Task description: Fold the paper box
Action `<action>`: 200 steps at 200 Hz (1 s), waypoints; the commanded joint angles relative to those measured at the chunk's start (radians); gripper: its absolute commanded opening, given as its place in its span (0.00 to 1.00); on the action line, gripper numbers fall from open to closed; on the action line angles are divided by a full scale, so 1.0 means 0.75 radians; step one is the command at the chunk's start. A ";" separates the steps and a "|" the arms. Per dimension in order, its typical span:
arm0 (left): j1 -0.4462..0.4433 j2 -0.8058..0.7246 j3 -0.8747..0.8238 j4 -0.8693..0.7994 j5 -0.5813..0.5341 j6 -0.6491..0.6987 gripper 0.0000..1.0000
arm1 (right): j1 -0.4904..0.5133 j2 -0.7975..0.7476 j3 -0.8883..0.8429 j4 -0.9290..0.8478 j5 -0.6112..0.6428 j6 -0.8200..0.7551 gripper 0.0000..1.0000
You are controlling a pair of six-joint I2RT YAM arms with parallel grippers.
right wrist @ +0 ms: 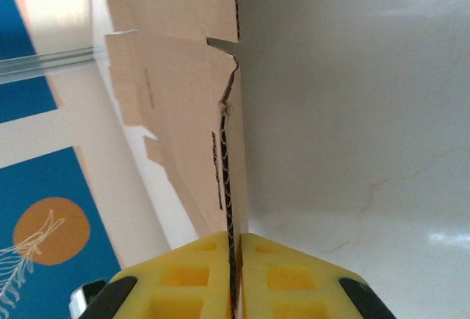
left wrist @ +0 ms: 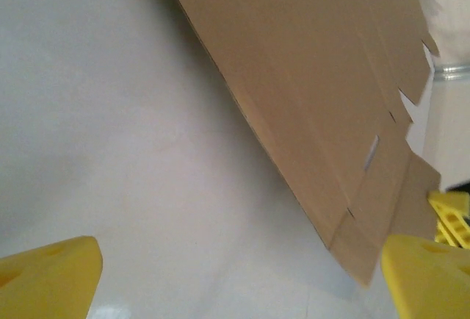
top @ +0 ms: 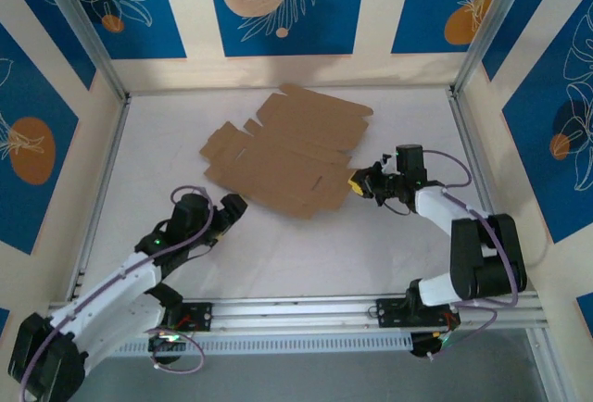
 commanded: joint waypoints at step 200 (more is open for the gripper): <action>-0.003 1.173 -0.022 1.698 -0.187 -0.445 0.07 | 0.256 -0.538 -0.343 0.091 0.476 0.366 0.17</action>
